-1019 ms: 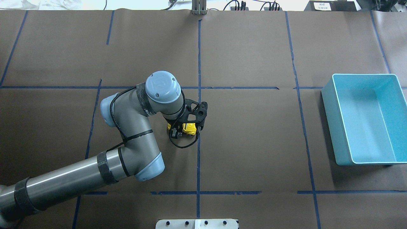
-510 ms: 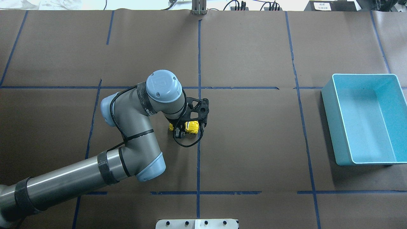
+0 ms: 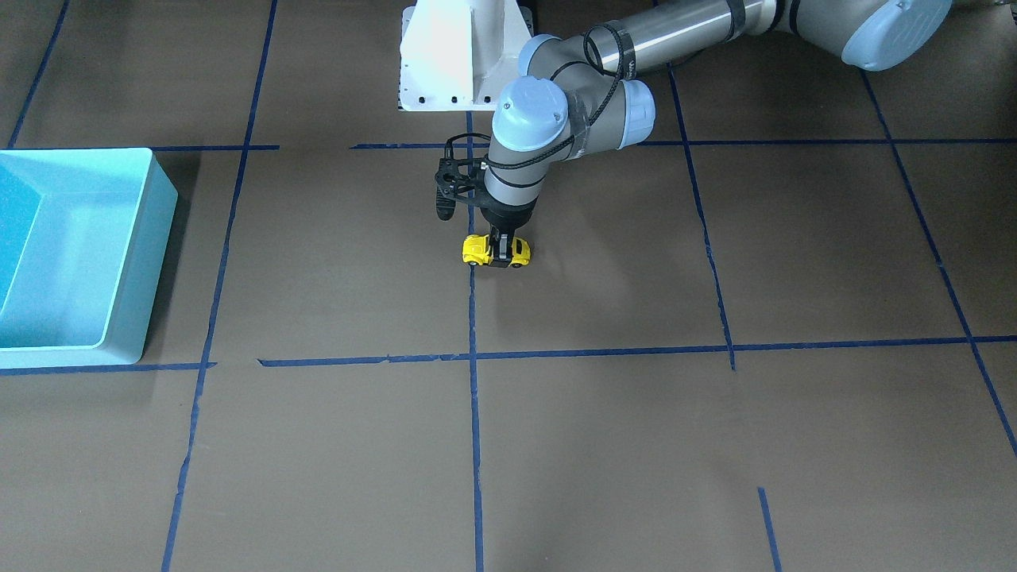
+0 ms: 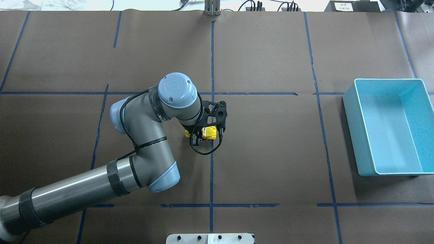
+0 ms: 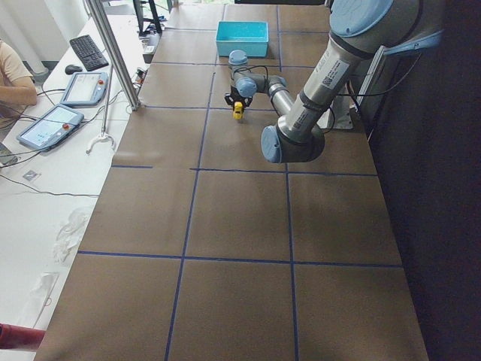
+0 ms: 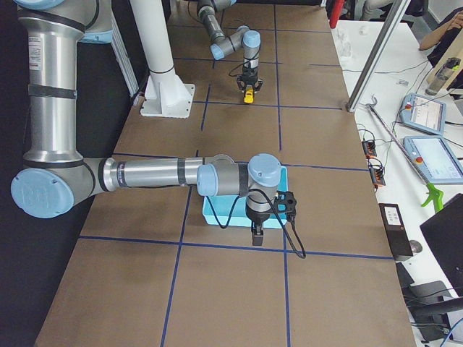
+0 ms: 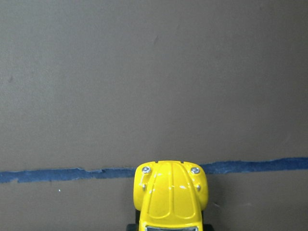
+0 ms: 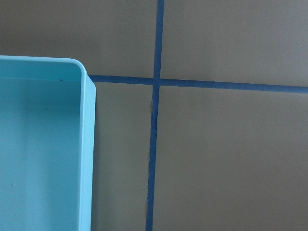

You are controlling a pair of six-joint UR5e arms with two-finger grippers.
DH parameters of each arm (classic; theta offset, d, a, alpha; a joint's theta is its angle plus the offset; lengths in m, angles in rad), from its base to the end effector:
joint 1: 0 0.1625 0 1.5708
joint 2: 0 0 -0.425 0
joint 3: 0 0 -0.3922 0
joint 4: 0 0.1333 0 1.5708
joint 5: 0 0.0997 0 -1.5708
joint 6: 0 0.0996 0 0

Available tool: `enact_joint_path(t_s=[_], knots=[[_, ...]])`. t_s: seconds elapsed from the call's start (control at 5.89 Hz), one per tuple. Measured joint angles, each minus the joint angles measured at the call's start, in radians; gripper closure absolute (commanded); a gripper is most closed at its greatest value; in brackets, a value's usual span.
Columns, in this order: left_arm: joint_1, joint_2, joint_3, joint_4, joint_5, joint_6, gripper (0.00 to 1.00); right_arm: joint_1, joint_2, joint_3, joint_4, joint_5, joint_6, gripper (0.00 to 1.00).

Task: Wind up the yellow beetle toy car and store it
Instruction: 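Drag the pressed car backward toward the robot with the left gripper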

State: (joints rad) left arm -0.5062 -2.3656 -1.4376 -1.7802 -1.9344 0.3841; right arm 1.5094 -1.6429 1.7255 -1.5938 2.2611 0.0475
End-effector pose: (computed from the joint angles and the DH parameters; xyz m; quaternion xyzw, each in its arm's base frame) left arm 0.6069 -0.4484 0.2029 0.3364 0.2930 0.6480 0.6173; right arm 0.0413 -0.4678 0.6248 0.0096 -0.3392 -0.0166 0.9405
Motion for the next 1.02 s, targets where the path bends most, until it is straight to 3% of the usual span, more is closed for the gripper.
enact_joint_path(t_s=[1.02], knots=[[0.001, -0.003, 0.038, -0.057, 0.002, 0.007, 0.63, 0.0, -0.003, 0.004, 0.0, 0.002, 0.0, 0.0]])
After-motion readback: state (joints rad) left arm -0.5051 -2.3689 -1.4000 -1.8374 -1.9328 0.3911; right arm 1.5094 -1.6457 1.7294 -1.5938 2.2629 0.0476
